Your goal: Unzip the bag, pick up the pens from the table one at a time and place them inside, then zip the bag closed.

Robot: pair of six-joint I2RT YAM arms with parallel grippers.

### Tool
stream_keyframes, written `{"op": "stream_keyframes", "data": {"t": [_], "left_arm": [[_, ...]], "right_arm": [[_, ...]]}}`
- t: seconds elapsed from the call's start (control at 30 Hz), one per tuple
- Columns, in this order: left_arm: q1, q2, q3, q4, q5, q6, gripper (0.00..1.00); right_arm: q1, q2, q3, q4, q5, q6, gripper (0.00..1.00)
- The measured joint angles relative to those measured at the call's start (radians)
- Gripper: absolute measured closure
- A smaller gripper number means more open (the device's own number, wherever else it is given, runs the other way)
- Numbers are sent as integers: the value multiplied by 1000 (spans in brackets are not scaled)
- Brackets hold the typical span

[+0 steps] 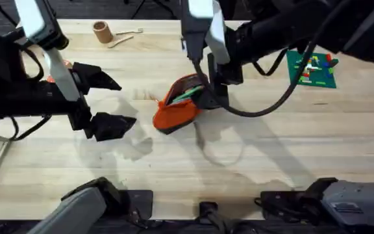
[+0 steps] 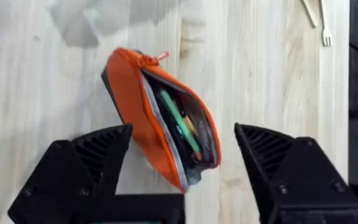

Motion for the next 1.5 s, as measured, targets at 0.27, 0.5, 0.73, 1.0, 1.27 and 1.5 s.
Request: {"op": "stream_keyframes", "data": {"t": [0.27,0.5,0.73,1.0,1.27,1.5], "left_arm": [[12,193,0,0,38,185,7],[21,321,0,4,38,264,9],[21,394,0,12,38,282,8],[21,397,0,39,40,289,8],[21,397,0,48,40,289,7],[21,397,0,48,40,289,7]], "right_arm": [[0,0,4,-1,-96,128,7],[49,0,4,-1,-146,201,7],[115,0,4,2,-159,274,6],[213,0,4,13,2,402,6],[329,17,5,70,237,569,6],[375,74,5,113,413,693,5]]}}
